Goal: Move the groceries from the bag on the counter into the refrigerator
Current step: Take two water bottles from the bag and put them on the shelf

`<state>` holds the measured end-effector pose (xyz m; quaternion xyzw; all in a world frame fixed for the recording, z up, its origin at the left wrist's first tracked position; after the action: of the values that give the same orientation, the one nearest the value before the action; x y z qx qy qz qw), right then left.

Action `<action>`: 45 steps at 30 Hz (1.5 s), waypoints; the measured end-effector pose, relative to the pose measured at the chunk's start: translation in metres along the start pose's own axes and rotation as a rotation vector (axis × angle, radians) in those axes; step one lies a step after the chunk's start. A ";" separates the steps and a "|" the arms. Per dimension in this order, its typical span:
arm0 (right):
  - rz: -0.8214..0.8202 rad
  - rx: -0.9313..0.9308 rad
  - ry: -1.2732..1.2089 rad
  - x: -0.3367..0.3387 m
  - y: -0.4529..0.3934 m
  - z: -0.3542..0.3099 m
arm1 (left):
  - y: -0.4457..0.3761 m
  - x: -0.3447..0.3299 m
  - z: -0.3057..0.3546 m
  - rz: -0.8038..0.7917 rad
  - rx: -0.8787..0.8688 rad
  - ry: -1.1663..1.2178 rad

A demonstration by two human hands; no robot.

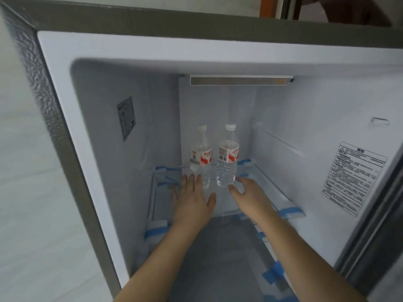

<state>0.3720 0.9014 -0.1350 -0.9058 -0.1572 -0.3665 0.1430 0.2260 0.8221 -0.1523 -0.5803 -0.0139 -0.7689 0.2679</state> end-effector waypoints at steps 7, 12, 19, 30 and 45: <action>0.013 0.096 0.531 0.001 0.060 0.012 | 0.045 0.008 -0.009 -0.083 -0.176 -0.068; 0.083 0.173 0.647 0.002 0.099 0.017 | 0.076 0.010 -0.012 -0.020 -0.269 -0.143; 0.112 0.170 0.673 0.015 0.149 0.029 | 0.113 0.011 0.005 -0.043 -0.287 -0.227; 0.107 0.103 0.675 0.040 0.246 0.081 | 0.216 0.008 0.057 -0.004 -0.396 -0.254; 0.202 -0.083 0.772 0.054 0.355 0.071 | 0.278 0.028 0.066 -0.085 -0.564 -0.087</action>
<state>0.5909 0.6144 -0.1966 -0.7175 0.0128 -0.6700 0.1901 0.3979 0.5952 -0.1865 -0.6634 0.1648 -0.7272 0.0624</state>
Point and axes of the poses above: each hand's wrist, its own y-axis away from the middle knuckle, its own x-axis out of the back of the hand, z = x × y, the point moved 1 cm from there along -y, towards the middle knuckle, and after that the axes turned 2 degrees about -z, right-handed, at the moved point
